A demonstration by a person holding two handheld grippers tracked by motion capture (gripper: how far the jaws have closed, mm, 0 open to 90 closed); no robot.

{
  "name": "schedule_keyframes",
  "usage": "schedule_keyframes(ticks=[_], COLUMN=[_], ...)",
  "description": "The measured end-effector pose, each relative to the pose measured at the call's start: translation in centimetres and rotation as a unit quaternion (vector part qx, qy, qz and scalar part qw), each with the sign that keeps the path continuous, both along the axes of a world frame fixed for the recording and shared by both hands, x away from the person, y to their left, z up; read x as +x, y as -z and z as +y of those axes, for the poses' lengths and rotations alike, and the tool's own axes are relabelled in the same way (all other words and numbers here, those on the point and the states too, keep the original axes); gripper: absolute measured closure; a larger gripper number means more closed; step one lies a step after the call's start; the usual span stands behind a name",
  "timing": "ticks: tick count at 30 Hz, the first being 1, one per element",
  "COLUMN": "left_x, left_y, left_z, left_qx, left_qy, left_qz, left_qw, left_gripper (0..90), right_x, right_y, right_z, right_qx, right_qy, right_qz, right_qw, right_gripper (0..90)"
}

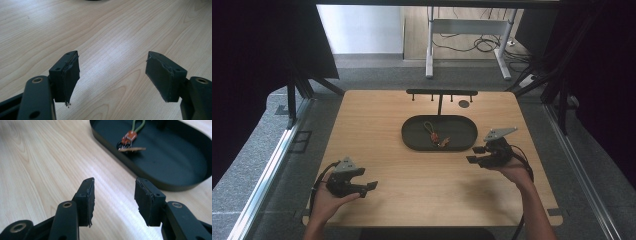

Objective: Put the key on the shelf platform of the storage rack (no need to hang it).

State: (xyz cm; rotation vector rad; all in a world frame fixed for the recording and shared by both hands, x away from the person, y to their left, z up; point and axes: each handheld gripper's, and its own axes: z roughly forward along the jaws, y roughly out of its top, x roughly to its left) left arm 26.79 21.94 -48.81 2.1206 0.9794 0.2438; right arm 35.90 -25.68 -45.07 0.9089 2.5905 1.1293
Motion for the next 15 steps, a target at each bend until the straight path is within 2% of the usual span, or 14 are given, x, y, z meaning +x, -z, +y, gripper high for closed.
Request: schedule_keyframes(ticks=[3, 4, 8, 10, 12, 15], left_x=[0.0, 0.0, 0.0, 0.0, 0.0, 0.1], left_y=[0.1, 0.1, 0.1, 0.1, 0.0, 0.1], left_z=[-0.1, -0.2, -0.2, -0.2, -0.3, -0.4], left_qx=[0.003, 0.003, 0.003, 0.002, 0.000, -0.004], left_qy=[0.003, 0.003, 0.002, 0.002, 0.001, -0.002], left_qz=[0.001, 0.001, 0.000, 0.000, 0.001, 0.003], left_qw=[1.0000, 1.0000, 1.0000, 1.0000, 1.0000, 1.0000], left_gripper=[27.7, 27.7, 27.7, 27.7, 27.7, 27.7], right_x=[-1.0, -1.0, -1.7, -1.7, -1.9, -2.1], right_y=[1.3, 1.3, 2.6, 2.7, 2.6, 2.5], right_z=[-0.3, -0.3, -0.4, -0.2, -0.4, -0.5], right_qx=[-0.007, -0.007, 0.007, -0.013, 0.007, 0.009], right_qy=[0.009, 0.009, 0.008, 0.010, 0.014, 0.017], right_qz=[0.005, 0.005, 0.006, 0.008, 0.003, -0.001], right_qw=[0.9999, 0.9999, 0.9999, 0.9998, 0.9999, 0.9998], right_gripper=[50.1, 50.1, 49.6, 47.8, 46.6, 44.5])
